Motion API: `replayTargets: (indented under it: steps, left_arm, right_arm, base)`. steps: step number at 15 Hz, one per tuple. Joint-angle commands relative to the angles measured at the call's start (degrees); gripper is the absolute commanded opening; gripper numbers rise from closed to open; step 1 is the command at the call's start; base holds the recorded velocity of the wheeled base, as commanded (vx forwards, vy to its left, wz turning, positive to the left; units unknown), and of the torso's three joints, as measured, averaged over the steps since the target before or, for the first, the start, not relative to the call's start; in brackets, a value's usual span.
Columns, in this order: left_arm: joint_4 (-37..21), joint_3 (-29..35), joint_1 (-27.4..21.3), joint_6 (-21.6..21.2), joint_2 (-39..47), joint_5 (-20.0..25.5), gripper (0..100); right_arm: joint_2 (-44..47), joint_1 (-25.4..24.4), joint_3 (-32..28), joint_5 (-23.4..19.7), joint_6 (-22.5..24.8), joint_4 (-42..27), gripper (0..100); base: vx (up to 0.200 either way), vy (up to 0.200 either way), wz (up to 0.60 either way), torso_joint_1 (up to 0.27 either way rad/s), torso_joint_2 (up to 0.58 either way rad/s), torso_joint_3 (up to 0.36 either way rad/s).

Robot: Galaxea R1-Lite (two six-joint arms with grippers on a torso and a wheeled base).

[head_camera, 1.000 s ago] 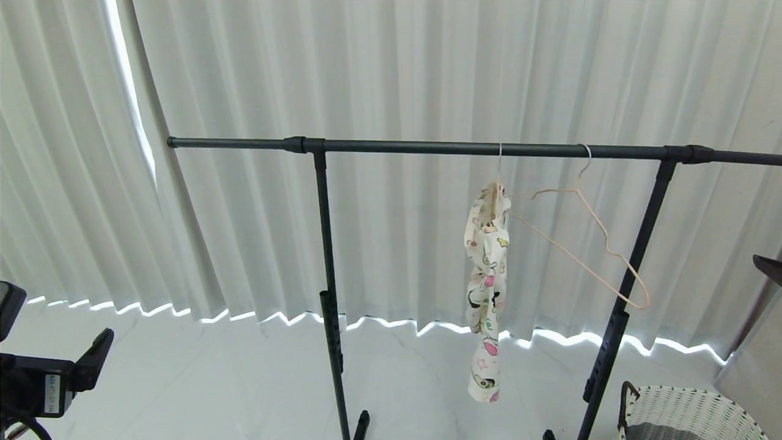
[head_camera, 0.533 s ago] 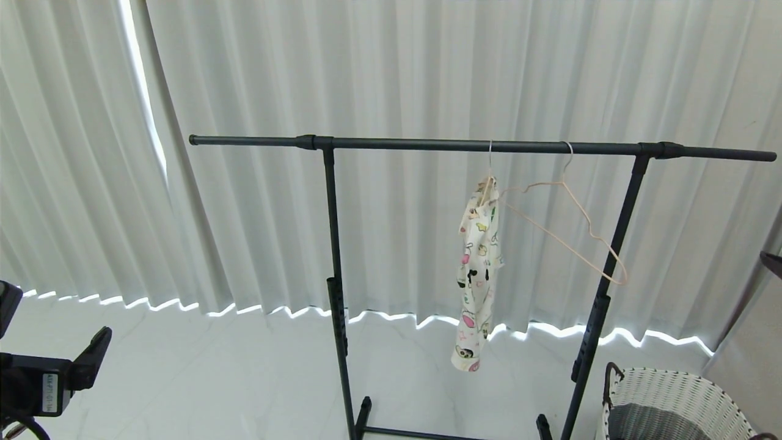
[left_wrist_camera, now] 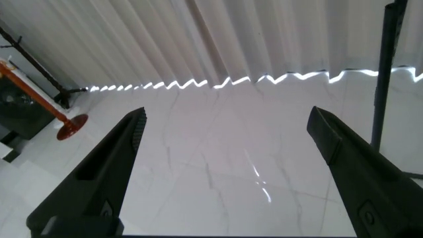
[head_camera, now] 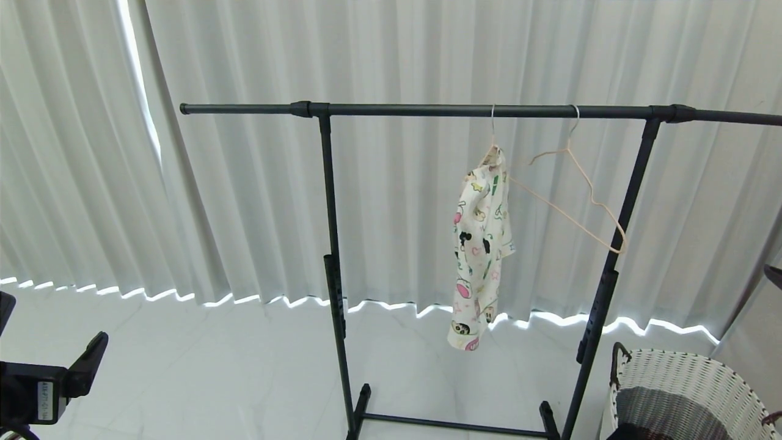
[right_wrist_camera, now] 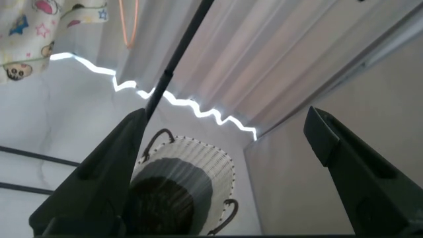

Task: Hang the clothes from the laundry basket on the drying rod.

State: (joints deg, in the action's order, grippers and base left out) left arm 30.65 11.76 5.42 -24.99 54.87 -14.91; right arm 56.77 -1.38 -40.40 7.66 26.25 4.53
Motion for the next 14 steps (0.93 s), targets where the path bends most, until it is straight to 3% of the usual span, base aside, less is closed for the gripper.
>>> replayTargets:
  steps: [1, 10, 14]
  left_arm:
    - [0.0, 0.0, 0.0, -0.2, -0.2, 0.1, 100]
    - [0.0, -0.5, -0.2, -0.1, -0.6, 0.1, 100]
    - [0.0, -0.9, -0.9, -0.8, -2.4, 4.7, 100]
  right_arm:
    - [-0.1, 0.1, 0.1, 0.0, 0.0, 0.0, 100]
    - [0.0, 0.3, 1.1, 0.0, 0.3, 0.0, 100]
    - [-0.1, 1.0, 2.2, 0.0, 0.3, 0.0, 100]
  base:
    - [0.000, 0.000, 0.00, -0.193, 0.48, 0.281]
    - [0.000, 0.000, 0.00, -0.158, 0.45, 0.289]
    - [0.200, -0.200, 0.00, -0.032, 0.09, 0.069]
